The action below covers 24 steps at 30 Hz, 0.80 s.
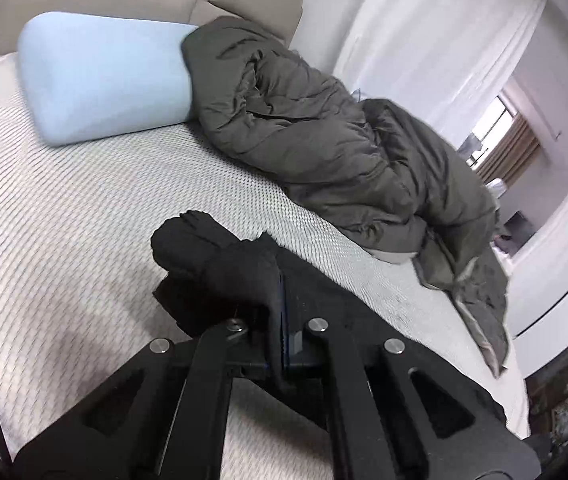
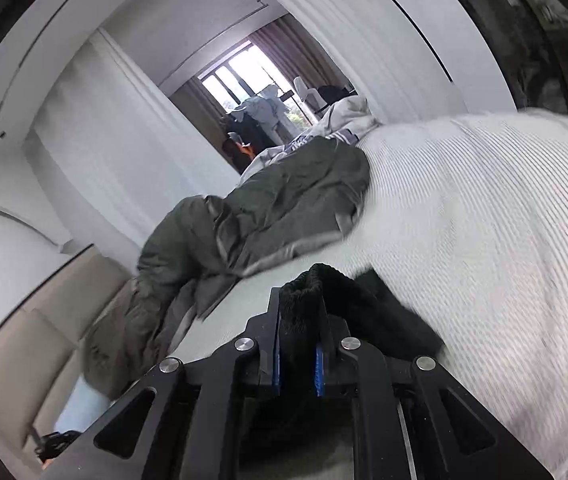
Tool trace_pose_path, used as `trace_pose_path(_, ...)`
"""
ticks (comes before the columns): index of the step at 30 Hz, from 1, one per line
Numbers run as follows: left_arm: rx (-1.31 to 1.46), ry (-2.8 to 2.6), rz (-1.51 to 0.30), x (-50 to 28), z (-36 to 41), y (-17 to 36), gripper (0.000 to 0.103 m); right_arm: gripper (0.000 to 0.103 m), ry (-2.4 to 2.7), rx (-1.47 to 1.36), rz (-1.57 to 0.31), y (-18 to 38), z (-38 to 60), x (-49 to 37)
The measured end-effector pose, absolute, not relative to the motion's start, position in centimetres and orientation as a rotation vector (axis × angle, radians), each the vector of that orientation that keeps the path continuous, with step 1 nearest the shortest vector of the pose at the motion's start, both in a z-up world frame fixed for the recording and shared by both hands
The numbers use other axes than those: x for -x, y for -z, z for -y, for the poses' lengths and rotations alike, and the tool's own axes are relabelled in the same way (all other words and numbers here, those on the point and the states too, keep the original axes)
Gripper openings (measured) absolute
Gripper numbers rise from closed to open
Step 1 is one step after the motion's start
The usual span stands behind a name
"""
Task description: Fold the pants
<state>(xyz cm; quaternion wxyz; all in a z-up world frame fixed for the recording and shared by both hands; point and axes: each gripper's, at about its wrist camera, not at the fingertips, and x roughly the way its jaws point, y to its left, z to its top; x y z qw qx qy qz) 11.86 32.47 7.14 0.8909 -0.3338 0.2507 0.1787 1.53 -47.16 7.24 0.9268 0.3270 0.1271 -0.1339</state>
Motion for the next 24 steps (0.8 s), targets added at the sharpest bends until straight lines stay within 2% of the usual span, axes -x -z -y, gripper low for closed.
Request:
trace_pose_path(3, 0.639, -0.418, -0.61, -19.4, -32.9, -7.0, 0.002, 0.012, 0.326, -0.628, -0.319, -8.4, 48.3, -8.5)
trace_pose_path(4, 0.637, -0.438, -0.649, -21.7, -33.2, -6.6, 0.005, 0.015, 0.359, -0.602, -0.346, -8.7, 48.5, -10.8)
trace_pose_path(5, 0.635, -0.444, -0.674, -23.0, -33.4, -6.2, 0.008, 0.022, 0.425, -0.56, -0.387, -8.9, 48.9, -13.7)
trace_pose_path(6, 0.637, -0.446, -0.707, -25.0, -33.6, -5.6, 0.017, 0.027, 0.475, -0.543, -0.406, -8.7, 49.3, -15.4)
trace_pose_path(7, 0.642, -0.438, -0.724, -25.7, -33.7, -5.2, 0.029, 0.038, 0.521, -0.524, -0.423, -8.6, 49.6, -17.0)
trace_pose_path(8, 0.658, -0.421, -0.733, -26.2, -33.8, -4.8, 0.035, 0.045, 0.575, -0.499, -0.441, -8.4, 49.9, -18.0)
trace_pose_path(10, 0.681, -0.387, -0.719, -25.8, -33.4, -4.0, 0.06, 0.049, 0.627, -0.491, -0.432, -8.0, 49.5, -17.9)
trace_pose_path(13, 0.644, -0.423, -0.699, -24.1, -32.6, -3.7, 0.078, 0.071, 0.595, -0.476, -0.419, -6.6, 48.4, -16.1)
trace_pose_path(17, 0.629, -0.458, -0.647, -21.6, -32.5, -4.6, 0.08, 0.078, 0.515, -0.493, -0.434, -4.3, 46.6, -14.1)
trace_pose_path(19, 0.624, -0.487, -0.631, -20.5, -32.6, -5.1, 0.08, 0.078, 0.465, -0.513, -0.467, -3.4, 45.8, -13.6)
trace_pose_path(21, 0.66, -0.425, -0.643, -18.3, -31.4, -4.6, 0.08, 0.081, 0.436, -0.547, -0.466, -2.6, 44.8, -12.5)
trace_pose_path(22, 0.68, -0.381, -0.656, -17.8, -30.7, -4.2, 0.08, 0.086, 0.405, -0.575, -0.457, -2.1, 44.3, -12.0)
trace_pose_path(24, 0.738, -0.295, -0.677, -16.4, -28.7, -2.8, 0.08, 0.088, 0.337, -0.604, -0.458, -1.0, 43.4, -11.8)
